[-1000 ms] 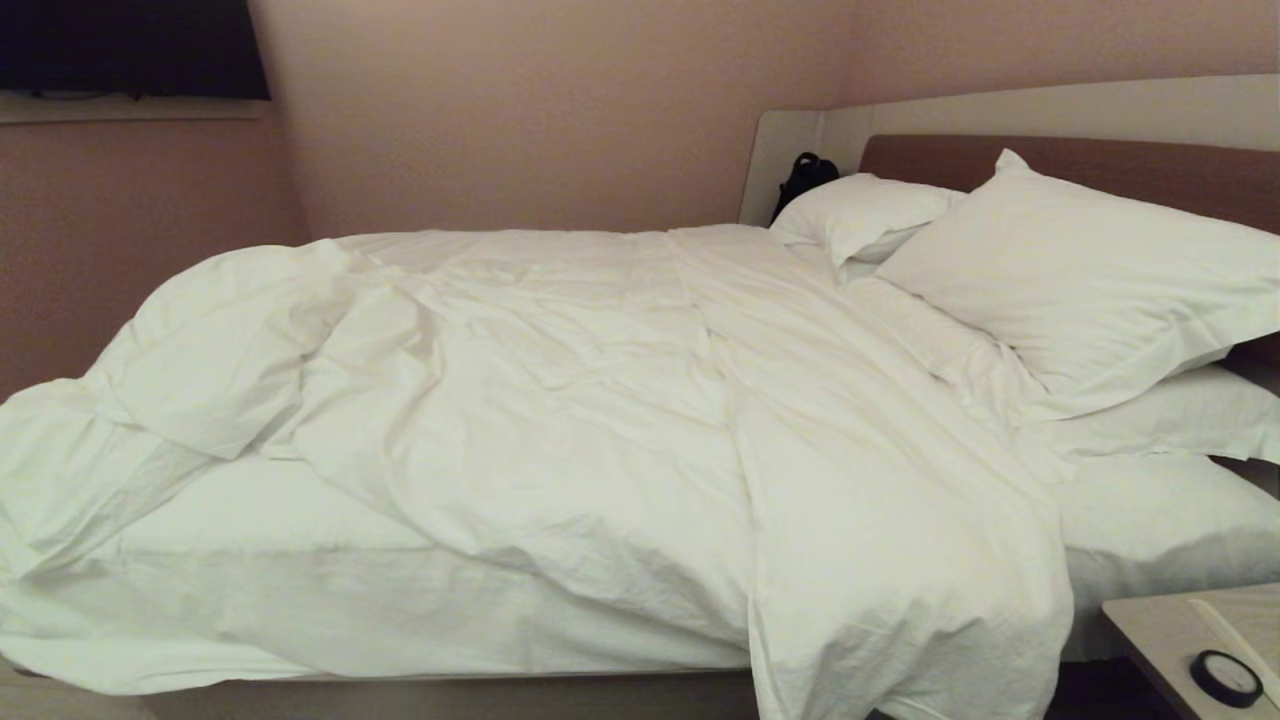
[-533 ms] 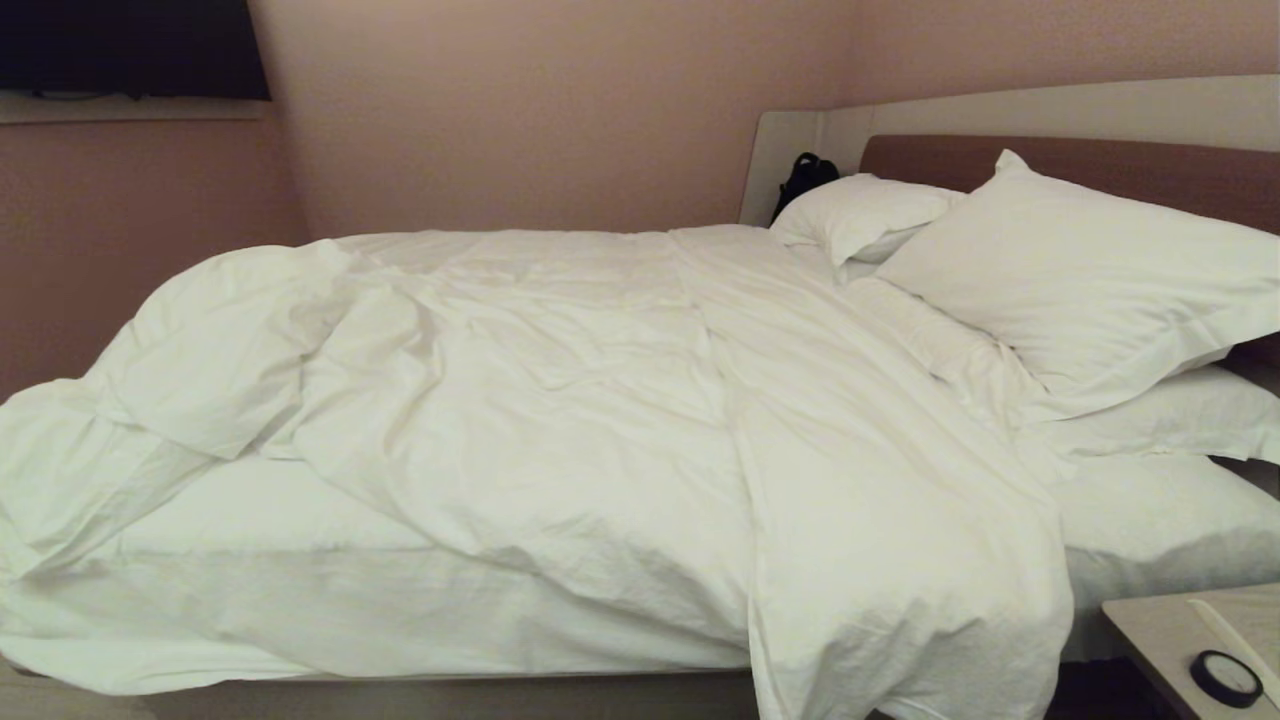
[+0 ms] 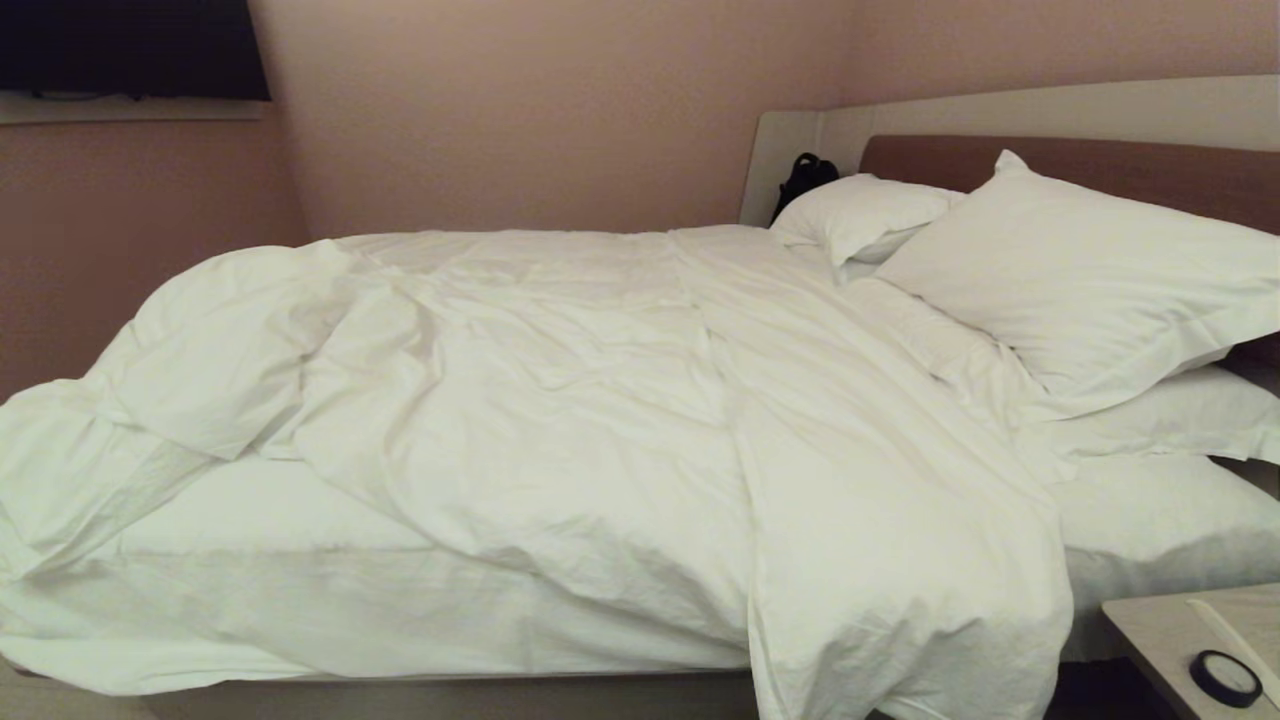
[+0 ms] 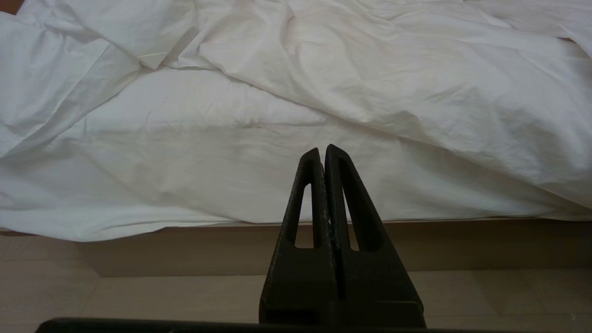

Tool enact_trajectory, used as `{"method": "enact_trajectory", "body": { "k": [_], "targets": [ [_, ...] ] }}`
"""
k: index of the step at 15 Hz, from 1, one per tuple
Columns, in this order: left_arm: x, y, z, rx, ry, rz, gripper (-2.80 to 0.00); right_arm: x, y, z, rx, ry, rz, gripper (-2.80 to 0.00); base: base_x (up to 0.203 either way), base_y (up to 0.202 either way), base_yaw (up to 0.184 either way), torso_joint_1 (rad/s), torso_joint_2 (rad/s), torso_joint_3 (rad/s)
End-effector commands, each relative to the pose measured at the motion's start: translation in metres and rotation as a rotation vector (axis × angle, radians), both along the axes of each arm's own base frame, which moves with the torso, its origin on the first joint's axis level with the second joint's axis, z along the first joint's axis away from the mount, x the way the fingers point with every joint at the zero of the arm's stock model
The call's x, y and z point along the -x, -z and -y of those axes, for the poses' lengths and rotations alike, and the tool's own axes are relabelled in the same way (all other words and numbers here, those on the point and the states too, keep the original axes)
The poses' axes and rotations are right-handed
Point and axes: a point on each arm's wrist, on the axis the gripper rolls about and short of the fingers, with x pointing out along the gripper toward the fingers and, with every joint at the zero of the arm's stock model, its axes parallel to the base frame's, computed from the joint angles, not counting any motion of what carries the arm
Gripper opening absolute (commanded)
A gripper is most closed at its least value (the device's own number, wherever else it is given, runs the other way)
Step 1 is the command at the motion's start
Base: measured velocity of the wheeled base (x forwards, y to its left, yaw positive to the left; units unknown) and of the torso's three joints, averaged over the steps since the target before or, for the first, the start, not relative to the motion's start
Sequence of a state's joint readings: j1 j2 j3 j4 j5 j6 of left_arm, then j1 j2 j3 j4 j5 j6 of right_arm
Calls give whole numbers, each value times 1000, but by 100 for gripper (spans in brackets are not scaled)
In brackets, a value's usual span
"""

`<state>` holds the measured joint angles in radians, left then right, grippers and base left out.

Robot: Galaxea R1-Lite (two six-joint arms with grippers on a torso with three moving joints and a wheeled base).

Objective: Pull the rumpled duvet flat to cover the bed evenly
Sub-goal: Hold the folded corner of the quilt

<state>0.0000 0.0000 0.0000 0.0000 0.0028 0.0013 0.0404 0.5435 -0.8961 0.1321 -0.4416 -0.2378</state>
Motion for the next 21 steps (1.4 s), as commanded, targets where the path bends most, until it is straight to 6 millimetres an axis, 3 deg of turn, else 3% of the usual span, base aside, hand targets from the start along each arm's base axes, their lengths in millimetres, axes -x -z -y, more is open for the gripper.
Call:
{"method": "enact_trajectory", "body": {
  "k": [1, 6, 11, 15, 18, 21],
  "targets": [
    [0, 0, 0, 0, 0, 0, -280, 16, 13, -2, 1, 43, 36, -280, 0, 0, 0, 0, 0, 0],
    [0, 0, 0, 0, 0, 1, -280, 31, 66, -9, 40, -159, 69, -280, 0, 0, 0, 0, 0, 0],
    [0, 0, 0, 0, 0, 0, -280, 28, 111, -14, -67, -472, 42, -280, 0, 0, 0, 0, 0, 0],
    [0, 0, 0, 1, 0, 0, -280, 33, 155, -15, -58, -547, 22, -280, 0, 0, 0, 0, 0, 0],
    [0, 0, 0, 0, 0, 0, -280, 20, 189, -14, -51, -516, -71, -280, 0, 0, 0, 0, 0, 0],
    [0, 0, 0, 0, 0, 2, -280, 13, 201, -13, -18, -467, -84, -280, 0, 0, 0, 0, 0, 0]
  ]
}}
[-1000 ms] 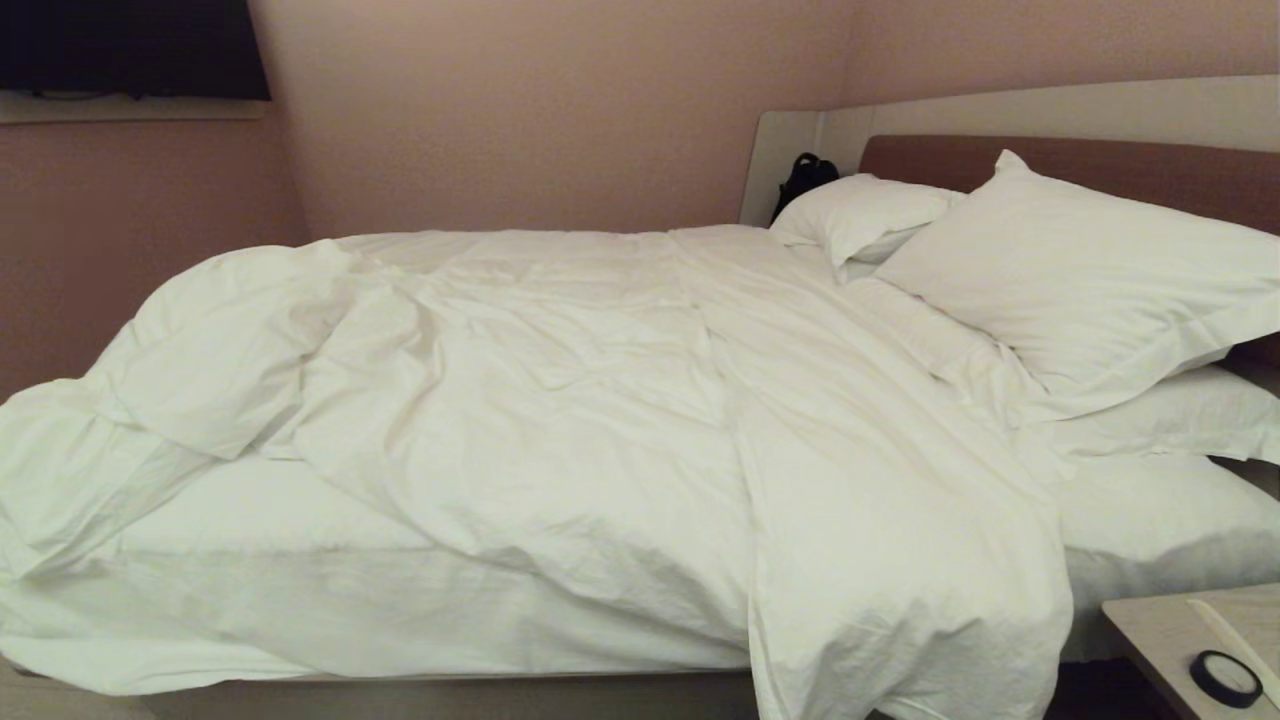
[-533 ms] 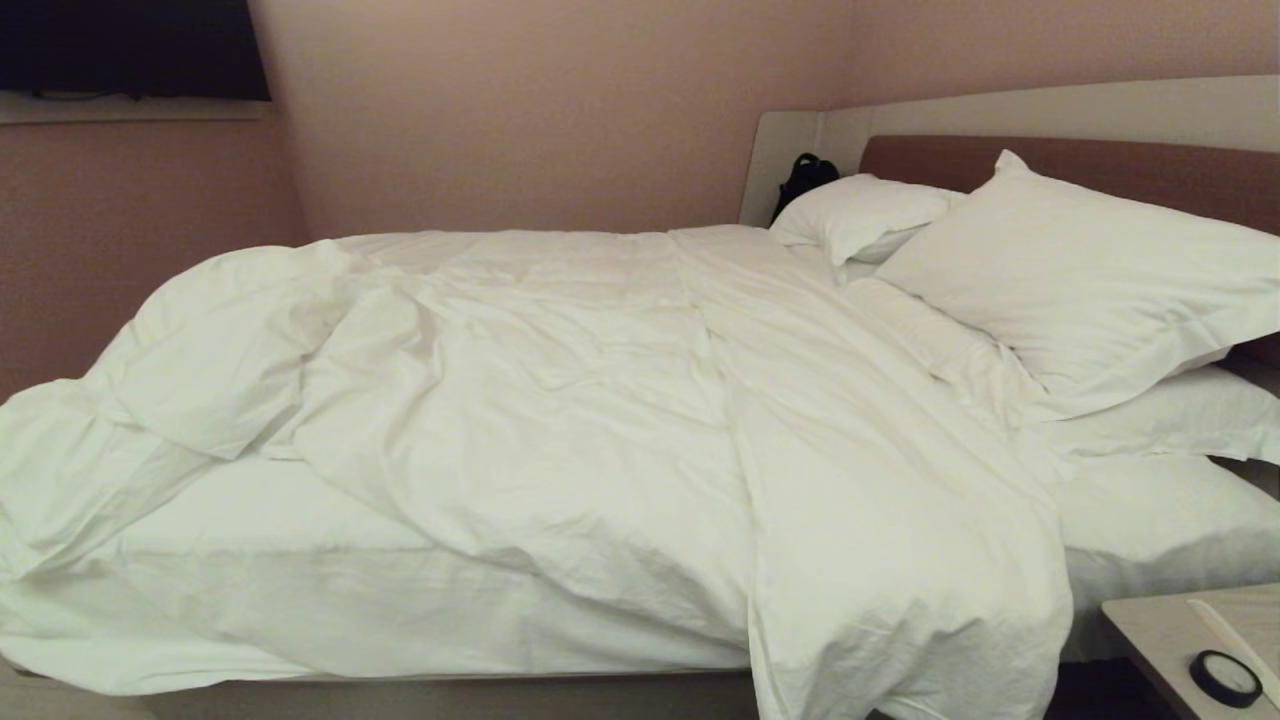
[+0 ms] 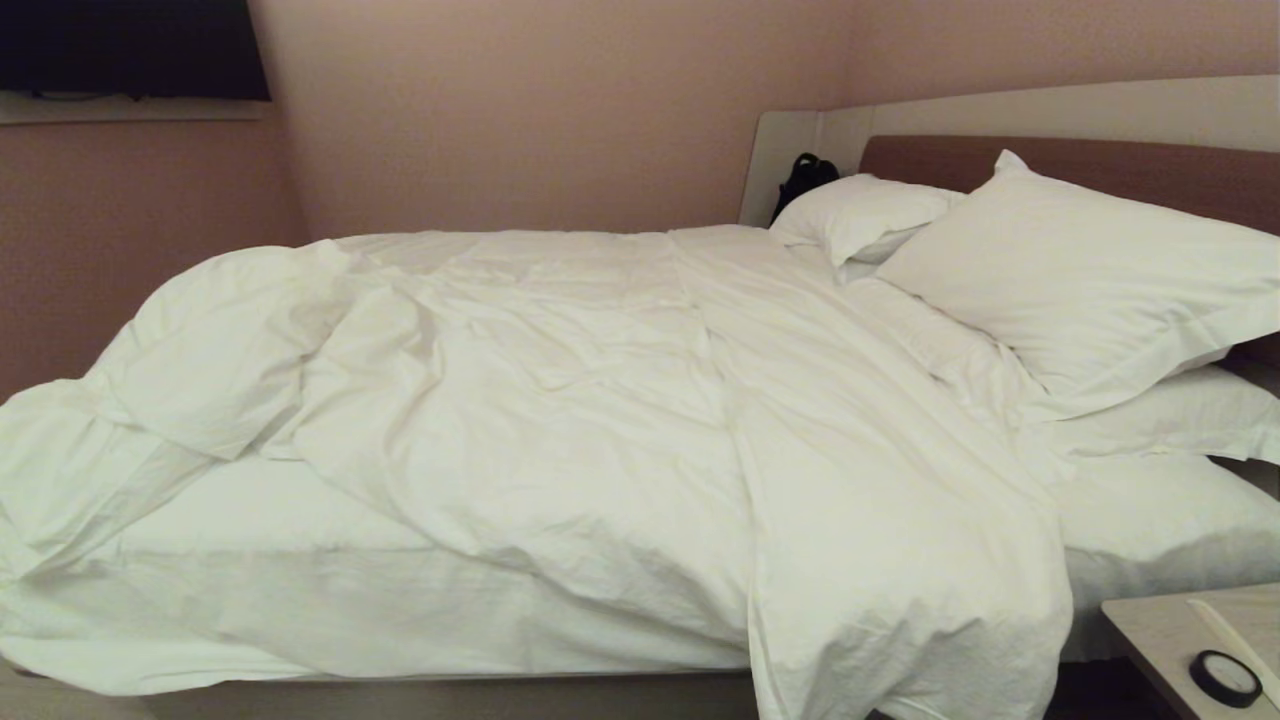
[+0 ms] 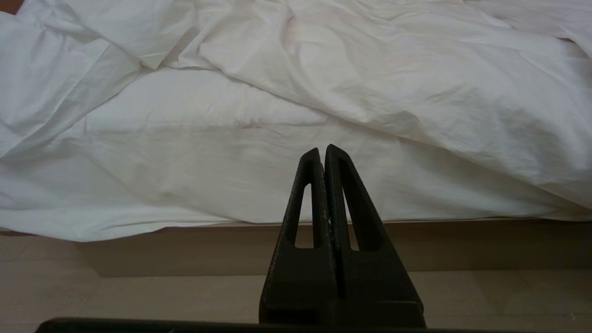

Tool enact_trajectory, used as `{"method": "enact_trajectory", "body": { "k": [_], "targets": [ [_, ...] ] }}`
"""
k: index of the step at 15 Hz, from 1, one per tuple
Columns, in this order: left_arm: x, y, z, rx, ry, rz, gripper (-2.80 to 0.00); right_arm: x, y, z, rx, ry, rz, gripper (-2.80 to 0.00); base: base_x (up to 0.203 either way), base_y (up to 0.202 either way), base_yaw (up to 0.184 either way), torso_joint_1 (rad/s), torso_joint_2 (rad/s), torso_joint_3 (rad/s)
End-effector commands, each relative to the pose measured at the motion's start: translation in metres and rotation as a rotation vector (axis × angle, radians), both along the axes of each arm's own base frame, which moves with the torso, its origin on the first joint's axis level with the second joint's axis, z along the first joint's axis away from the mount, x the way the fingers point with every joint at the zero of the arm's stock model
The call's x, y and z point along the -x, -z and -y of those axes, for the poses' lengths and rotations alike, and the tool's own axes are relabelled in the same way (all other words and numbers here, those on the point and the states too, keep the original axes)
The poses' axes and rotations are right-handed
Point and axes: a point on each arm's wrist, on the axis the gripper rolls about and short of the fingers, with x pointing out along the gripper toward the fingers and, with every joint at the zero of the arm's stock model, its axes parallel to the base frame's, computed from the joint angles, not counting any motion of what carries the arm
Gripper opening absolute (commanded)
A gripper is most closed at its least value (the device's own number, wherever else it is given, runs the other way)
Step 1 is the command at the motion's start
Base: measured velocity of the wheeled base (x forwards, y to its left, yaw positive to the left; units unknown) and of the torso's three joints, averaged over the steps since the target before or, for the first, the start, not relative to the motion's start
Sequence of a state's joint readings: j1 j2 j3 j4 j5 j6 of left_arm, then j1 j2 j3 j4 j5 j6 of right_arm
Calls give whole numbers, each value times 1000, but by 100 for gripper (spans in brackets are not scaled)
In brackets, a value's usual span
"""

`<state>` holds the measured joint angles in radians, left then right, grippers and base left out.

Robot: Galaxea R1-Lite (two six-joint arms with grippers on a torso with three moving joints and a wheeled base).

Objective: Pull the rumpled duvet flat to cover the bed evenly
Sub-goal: Hold the folded corner of the quilt

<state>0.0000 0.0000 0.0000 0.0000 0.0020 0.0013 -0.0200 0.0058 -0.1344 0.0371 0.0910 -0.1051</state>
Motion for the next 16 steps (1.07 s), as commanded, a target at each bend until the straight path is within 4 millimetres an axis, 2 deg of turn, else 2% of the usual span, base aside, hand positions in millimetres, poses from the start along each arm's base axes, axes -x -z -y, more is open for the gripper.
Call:
{"method": "enact_trajectory", "body": {
  "k": [1, 4, 16],
  "targets": [
    [0, 0, 0, 1, -1, 1, -280, -5, 10, 1, 35, 36, -4, -280, 0, 0, 0, 0, 0, 0],
    [0, 0, 0, 0, -1, 0, -280, -11, 27, 1, 44, 56, -44, -280, 0, 0, 0, 0, 0, 0],
    [0, 0, 0, 0, -1, 1, -280, -11, 33, 2, -42, 55, -93, -280, 0, 0, 0, 0, 0, 0]
  ]
}}
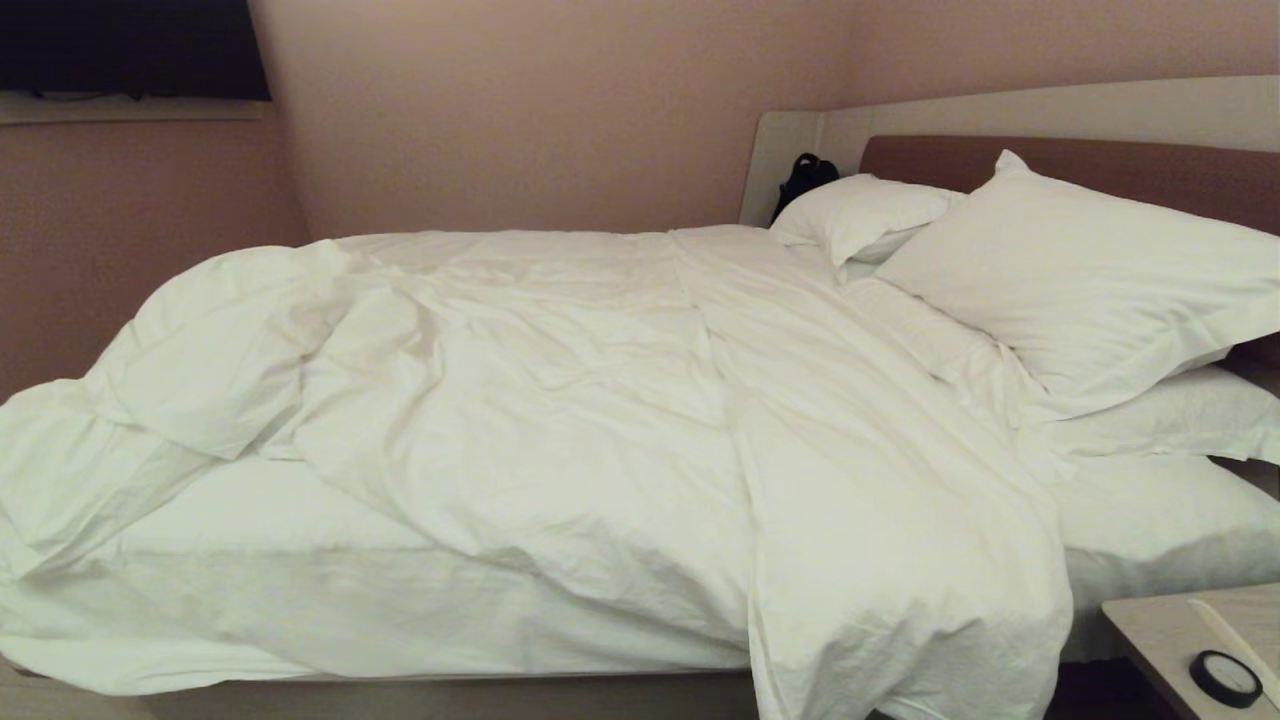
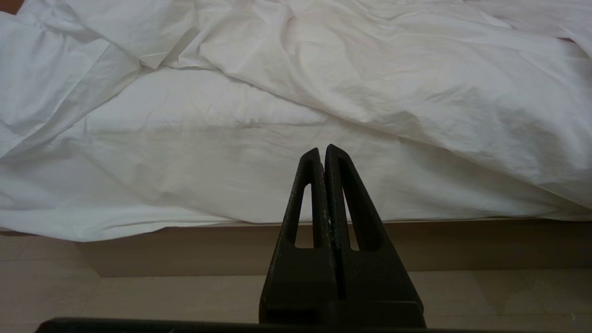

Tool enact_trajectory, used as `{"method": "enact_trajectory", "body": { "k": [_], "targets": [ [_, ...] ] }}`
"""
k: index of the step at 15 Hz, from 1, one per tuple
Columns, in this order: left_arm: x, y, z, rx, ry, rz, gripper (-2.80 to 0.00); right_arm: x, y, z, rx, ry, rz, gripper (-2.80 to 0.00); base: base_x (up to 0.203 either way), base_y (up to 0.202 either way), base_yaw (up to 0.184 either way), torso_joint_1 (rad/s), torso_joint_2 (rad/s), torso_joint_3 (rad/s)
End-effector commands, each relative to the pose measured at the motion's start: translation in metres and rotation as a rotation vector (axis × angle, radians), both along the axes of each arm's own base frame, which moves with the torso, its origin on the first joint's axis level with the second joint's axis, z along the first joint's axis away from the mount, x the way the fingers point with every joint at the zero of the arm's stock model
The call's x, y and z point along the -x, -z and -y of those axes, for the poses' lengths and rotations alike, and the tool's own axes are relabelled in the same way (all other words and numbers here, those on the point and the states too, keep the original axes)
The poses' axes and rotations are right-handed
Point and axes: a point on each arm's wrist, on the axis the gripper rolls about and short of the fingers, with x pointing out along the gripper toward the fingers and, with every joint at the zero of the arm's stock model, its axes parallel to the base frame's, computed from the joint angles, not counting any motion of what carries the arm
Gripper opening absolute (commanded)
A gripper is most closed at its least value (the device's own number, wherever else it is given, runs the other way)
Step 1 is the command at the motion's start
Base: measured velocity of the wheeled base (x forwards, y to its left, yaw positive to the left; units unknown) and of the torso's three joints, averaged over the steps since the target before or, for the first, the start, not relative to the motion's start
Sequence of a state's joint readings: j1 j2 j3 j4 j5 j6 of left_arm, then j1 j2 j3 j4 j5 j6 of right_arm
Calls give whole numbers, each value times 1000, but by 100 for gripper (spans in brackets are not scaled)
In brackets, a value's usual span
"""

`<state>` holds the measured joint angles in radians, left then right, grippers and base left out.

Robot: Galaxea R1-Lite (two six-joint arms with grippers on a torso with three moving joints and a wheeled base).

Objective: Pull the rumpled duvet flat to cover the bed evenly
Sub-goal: Hold the folded corner of the quilt

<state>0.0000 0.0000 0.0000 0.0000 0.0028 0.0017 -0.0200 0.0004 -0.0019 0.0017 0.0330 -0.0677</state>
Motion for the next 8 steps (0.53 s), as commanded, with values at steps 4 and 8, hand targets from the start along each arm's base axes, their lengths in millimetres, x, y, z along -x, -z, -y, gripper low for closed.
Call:
{"method": "enact_trajectory", "body": {
  "k": [4, 8],
  "targets": [
    [0, 0, 0, 0, 0, 0, -280, 0, 0, 0, 0, -1, 1, -280, 0, 0, 0, 0, 0, 0],
    [0, 0, 0, 2, 0, 0, -280, 0, 0, 0, 0, -1, 0, -280, 0, 0, 0, 0, 0, 0]
  ]
}}
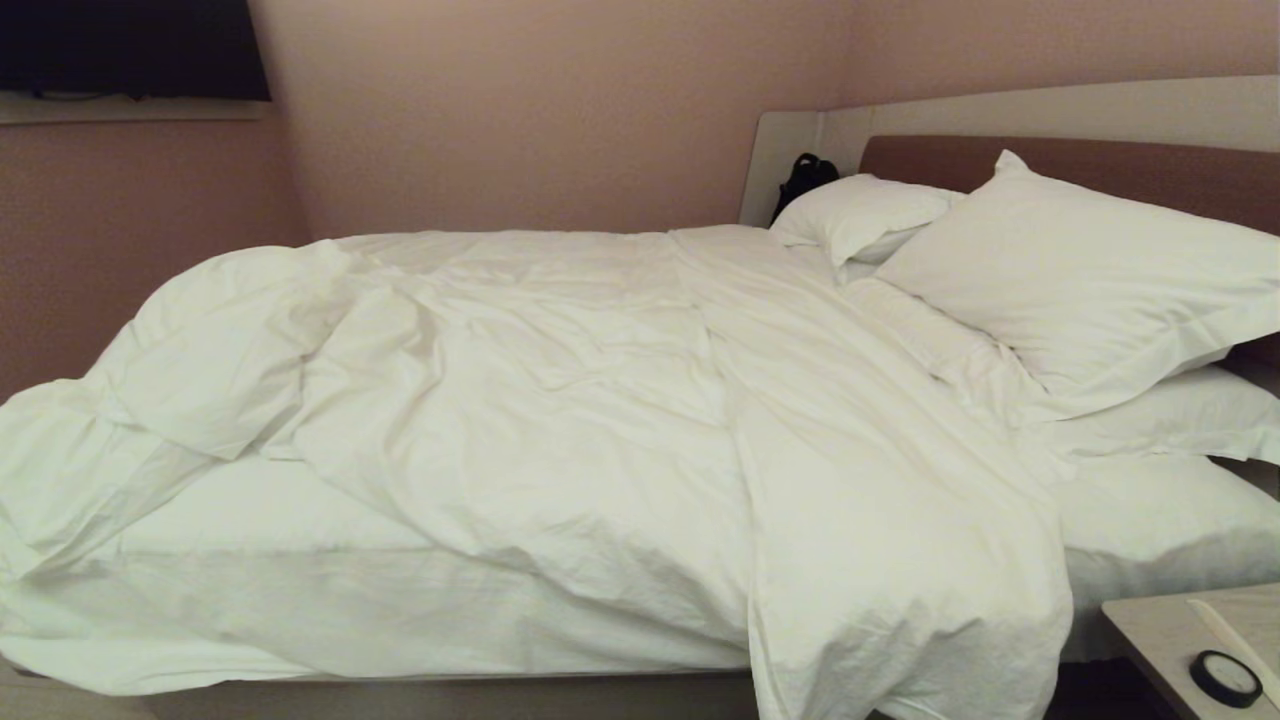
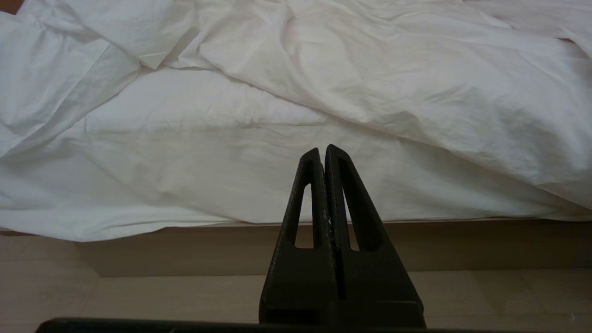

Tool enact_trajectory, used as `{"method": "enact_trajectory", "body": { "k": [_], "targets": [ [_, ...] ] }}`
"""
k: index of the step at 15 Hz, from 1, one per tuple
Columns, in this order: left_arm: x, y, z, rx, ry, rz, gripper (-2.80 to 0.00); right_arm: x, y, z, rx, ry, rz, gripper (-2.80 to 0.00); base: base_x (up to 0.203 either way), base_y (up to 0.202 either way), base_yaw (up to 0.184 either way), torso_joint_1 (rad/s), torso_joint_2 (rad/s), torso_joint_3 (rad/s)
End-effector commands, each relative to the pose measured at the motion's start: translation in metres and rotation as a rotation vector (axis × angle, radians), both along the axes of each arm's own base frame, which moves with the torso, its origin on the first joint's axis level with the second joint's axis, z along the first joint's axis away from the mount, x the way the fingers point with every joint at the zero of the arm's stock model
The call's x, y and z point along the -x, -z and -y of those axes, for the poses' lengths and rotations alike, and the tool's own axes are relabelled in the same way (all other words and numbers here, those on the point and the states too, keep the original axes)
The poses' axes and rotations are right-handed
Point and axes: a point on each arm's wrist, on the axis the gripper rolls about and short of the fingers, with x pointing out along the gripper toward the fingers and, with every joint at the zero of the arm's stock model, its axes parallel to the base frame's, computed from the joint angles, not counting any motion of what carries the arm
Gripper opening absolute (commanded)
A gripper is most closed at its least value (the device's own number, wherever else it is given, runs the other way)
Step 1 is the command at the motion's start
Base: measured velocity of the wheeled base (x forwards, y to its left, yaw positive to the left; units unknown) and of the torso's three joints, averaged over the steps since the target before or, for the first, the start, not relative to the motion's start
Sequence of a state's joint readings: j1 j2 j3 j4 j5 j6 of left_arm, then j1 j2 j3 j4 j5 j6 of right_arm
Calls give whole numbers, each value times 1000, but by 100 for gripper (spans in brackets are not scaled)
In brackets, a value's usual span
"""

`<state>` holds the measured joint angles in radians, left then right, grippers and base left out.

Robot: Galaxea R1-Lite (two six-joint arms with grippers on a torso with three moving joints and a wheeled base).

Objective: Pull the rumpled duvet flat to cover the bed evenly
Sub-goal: Hold the folded corner of the quilt

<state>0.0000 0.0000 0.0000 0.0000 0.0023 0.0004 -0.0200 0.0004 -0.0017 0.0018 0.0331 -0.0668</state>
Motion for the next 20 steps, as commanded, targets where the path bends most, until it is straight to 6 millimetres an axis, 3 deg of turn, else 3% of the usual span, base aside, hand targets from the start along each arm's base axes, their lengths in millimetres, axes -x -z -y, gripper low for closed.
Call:
{"method": "enact_trajectory", "body": {
  "k": [1, 20],
  "targets": [
    [0, 0, 0, -1, -1, 0, -280, 0, 0, 0, 1, -1, 1, -280, 0, 0, 0, 0, 0, 0],
    [0, 0, 0, -1, -1, 1, -280, 0, 0, 0, 1, -1, 1, -280, 0, 4, 0, 1, 0, 0]
  ]
}}
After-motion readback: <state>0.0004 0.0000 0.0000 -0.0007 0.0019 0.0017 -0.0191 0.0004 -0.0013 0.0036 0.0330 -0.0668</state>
